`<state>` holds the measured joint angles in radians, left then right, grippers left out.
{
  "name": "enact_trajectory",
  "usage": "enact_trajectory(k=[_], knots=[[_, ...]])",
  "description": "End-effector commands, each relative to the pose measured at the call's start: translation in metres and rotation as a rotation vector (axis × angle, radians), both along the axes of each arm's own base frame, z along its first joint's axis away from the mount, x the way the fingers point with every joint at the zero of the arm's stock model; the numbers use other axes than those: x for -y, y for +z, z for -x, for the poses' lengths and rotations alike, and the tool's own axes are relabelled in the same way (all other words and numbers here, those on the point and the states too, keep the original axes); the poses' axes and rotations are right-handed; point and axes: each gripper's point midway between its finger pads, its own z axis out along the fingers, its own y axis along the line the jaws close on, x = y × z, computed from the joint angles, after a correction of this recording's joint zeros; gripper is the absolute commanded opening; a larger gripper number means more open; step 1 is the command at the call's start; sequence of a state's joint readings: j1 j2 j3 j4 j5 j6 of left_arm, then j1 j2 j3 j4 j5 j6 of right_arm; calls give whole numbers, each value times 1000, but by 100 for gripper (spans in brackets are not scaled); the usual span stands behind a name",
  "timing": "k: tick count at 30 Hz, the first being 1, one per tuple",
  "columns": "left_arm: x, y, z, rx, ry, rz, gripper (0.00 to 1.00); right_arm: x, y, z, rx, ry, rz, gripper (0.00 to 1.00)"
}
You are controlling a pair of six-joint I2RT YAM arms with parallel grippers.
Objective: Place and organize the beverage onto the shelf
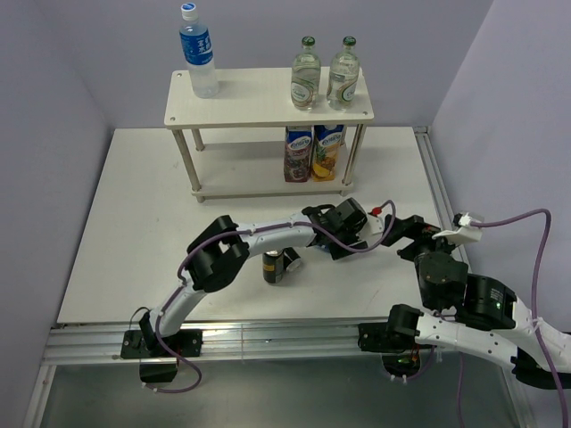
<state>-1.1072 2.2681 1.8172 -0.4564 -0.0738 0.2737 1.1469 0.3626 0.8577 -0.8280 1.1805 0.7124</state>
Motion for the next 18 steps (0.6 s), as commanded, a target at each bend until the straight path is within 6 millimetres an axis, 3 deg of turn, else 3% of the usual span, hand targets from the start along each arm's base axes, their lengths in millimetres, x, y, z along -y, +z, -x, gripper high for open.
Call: enact_trajectory(k=[1, 6, 10, 11, 18], knots=[[-2, -6, 21, -160, 58, 42, 0, -10, 4, -4, 12, 6, -40, 100], [14, 78, 0, -141, 176, 237, 0, -13, 5, -5, 14, 8, -43, 100], [14, 138, -16, -129, 285, 401, 0, -18, 3, -7, 10, 12, -38, 100], [10, 159, -21, -127, 311, 454, 0, -19, 2, -7, 8, 12, -37, 100], [-12, 249, -42, -87, 383, 659, 0, -24, 2, -9, 3, 17, -35, 100]])
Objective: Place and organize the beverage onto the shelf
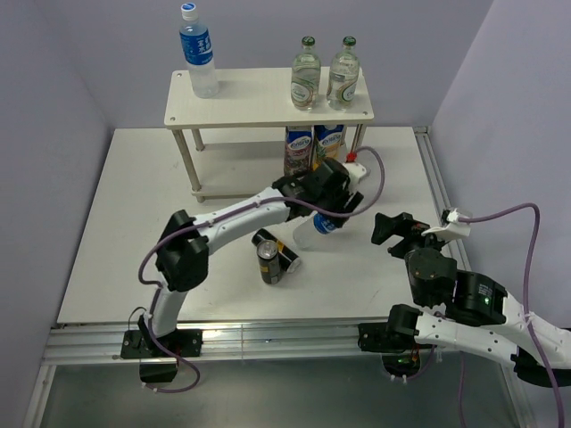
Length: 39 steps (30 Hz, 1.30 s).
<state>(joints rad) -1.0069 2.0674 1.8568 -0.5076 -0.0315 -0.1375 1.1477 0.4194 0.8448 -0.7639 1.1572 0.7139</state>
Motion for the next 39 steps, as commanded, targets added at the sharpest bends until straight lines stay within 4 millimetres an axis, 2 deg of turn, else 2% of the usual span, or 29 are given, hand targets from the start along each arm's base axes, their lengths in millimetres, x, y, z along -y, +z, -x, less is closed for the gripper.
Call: enact_trajectory(k=[1, 2, 5, 8, 12, 13, 15, 16, 17, 18, 19, 20, 21, 22, 23, 24, 25, 26, 28, 29, 32, 39], knots=[[1, 141, -16, 144, 71, 308, 0, -7, 3, -3, 12, -1, -33, 100], [-3, 154, -16, 160, 77, 333, 0, -8, 3, -3, 11, 1, -33, 100], [-14, 170, -22, 173, 113, 373, 0, -9, 2, -4, 9, -2, -34, 100], [-26, 176, -25, 172, 131, 396, 0, -11, 1, -4, 5, 2, -29, 100], [-31, 168, -20, 143, 106, 383, 0, -12, 0, -4, 4, 2, -29, 100], [-27, 162, -12, 119, 57, 374, 0, -12, -1, -5, 3, 2, -28, 100], [-20, 147, -5, 83, -8, 328, 2, -13, -2, -5, 2, 5, -26, 100], [-22, 132, -2, 62, -15, 274, 8, -14, -3, -5, 1, 7, -28, 100], [-19, 113, -1, 45, -21, 230, 18, -14, -3, -5, 1, 6, -30, 100], [-20, 102, -1, 33, -25, 201, 38, -16, -4, -5, -3, 8, -28, 100], [-21, 89, 2, 23, -40, 163, 48, -16, -5, -5, -5, 8, -25, 100], [-24, 68, 3, 9, -45, 114, 55, -16, -5, -5, -6, 5, -27, 100], [-26, 57, 3, 10, -47, 85, 65, -16, -6, -5, -7, 5, -29, 100], [-27, 47, 3, 21, -56, 59, 69, -15, -7, -5, -9, 4, -26, 100], [-31, 28, 0, 15, -47, 11, 70, -15, -8, -5, -10, 4, -25, 100], [-33, 19, -3, 20, -37, -14, 73, -15, -8, -5, -9, 7, -29, 100], [-35, 10, -6, 28, -39, -40, 73, -15, -8, -4, -8, 7, -31, 100], [-37, -8, -7, 5, -44, -85, 73, -15, -9, -4, -10, 7, -29, 100], [-42, -23, -19, 37, -14, -146, 73, -13, -9, -3, -10, 7, -37, 100], [-42, -38, -22, 23, -9, -175, 73, -13, -10, -3, -10, 6, -36, 100], [-42, -61, -29, 40, -38, -240, 71, -10, -11, -2, -13, 0, -31, 100], [-35, -87, -55, 93, -11, -286, 69, -5, -14, -1, -13, -5, -34, 100]])
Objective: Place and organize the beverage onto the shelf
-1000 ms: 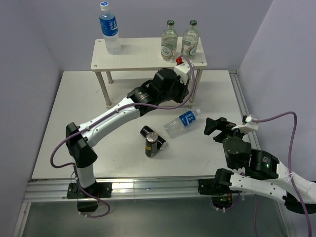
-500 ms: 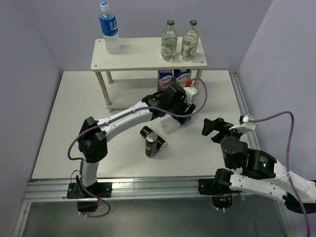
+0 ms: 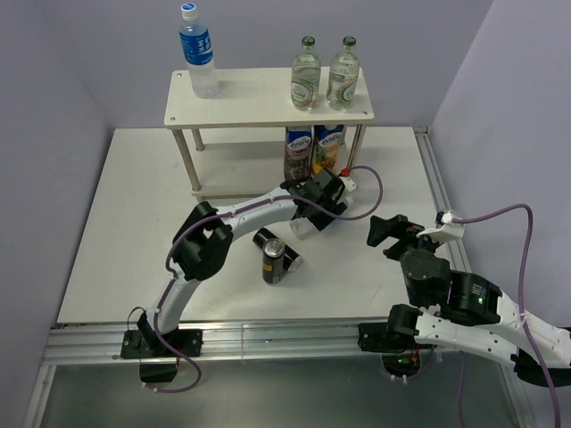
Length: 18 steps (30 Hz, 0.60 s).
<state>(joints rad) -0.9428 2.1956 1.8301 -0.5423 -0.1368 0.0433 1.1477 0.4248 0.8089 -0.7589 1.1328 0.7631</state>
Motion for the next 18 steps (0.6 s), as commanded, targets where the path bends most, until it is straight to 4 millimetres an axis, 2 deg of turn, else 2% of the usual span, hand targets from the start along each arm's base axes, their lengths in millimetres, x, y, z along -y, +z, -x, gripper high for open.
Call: enact_trajectory(k=[1, 4, 7, 12, 18], knots=[[11, -8, -15, 37, -23, -12, 69, 4, -2, 0, 8, -22, -14, 100], [14, -21, -18, 3, -34, -21, 68, 4, -3, 0, 7, -26, -14, 100], [19, -29, -12, -54, -62, 0, 66, 4, -3, -1, 9, -26, -8, 100], [18, -53, 4, -142, -84, -9, 60, 2, -4, -1, 10, -25, -6, 100], [7, -86, 36, -296, -131, -58, 70, -2, -5, -3, 7, -19, -4, 100]])
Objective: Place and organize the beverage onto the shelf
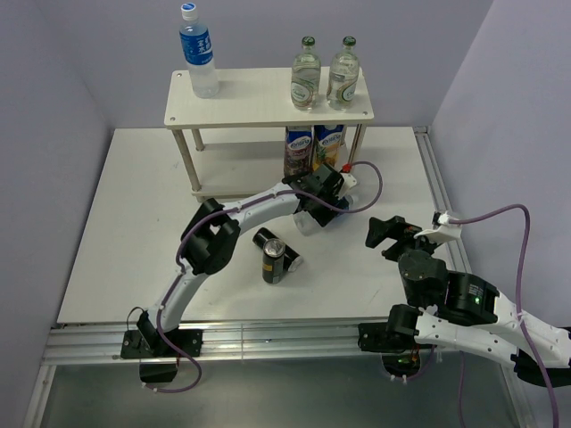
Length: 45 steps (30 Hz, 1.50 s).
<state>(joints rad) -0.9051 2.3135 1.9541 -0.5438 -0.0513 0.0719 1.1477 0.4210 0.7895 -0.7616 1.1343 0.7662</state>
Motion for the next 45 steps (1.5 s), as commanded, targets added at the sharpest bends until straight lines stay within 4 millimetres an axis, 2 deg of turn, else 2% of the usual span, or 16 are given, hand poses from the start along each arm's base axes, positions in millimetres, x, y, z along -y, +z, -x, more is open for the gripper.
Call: enact_trajectory(k=[1, 7, 10, 11, 12, 13, 17, 19, 22, 23, 27, 33, 36, 39, 40, 45], knots=[[-12, -70, 60, -263, -94, -99, 70, -3, 1, -3, 12, -16, -17, 100], [-23, -87, 77, -315, -82, -117, 71, -4, 1, -3, 11, -15, -14, 100], [-23, -91, 79, -323, -68, -105, 42, -6, 1, -4, 14, -9, -17, 100], [-23, -92, 81, -333, -69, -103, 16, -6, 1, -4, 13, -9, -16, 100], [-20, -92, 84, -347, -41, -90, 5, -7, 1, -4, 12, -8, -14, 100], [-19, -93, 86, -350, -36, -87, 0, -7, 1, -4, 11, -10, -16, 100], [-12, -81, 98, -330, -19, -53, 0, -7, 1, -4, 9, -10, -10, 100], [-4, -59, 104, -297, -24, -16, 0, -6, 1, -4, 11, -10, -16, 100], [11, -5, 108, -221, -22, 72, 0, -6, 1, -4, 12, -10, -19, 100], [17, 29, 105, -171, -14, 128, 0, -7, 1, -4, 11, -9, -19, 100], [29, 111, 106, -39, -16, 258, 0, -8, -1, -4, 6, -11, -19, 100], [17, 229, 90, 202, 62, 480, 0, -11, -6, -4, -1, -8, -25, 100], [1, 291, 84, 339, 102, 611, 0, -12, -7, -5, -2, -9, -19, 100], [-39, 347, 80, 513, 182, 717, 0, -12, -6, -5, -1, -12, -17, 100], [-51, 378, 77, 600, 214, 798, 0, -11, -6, -6, 0, -16, -15, 100], [-121, 469, 94, 845, 277, 980, 0, -9, -4, -6, 9, -25, -3, 100]])
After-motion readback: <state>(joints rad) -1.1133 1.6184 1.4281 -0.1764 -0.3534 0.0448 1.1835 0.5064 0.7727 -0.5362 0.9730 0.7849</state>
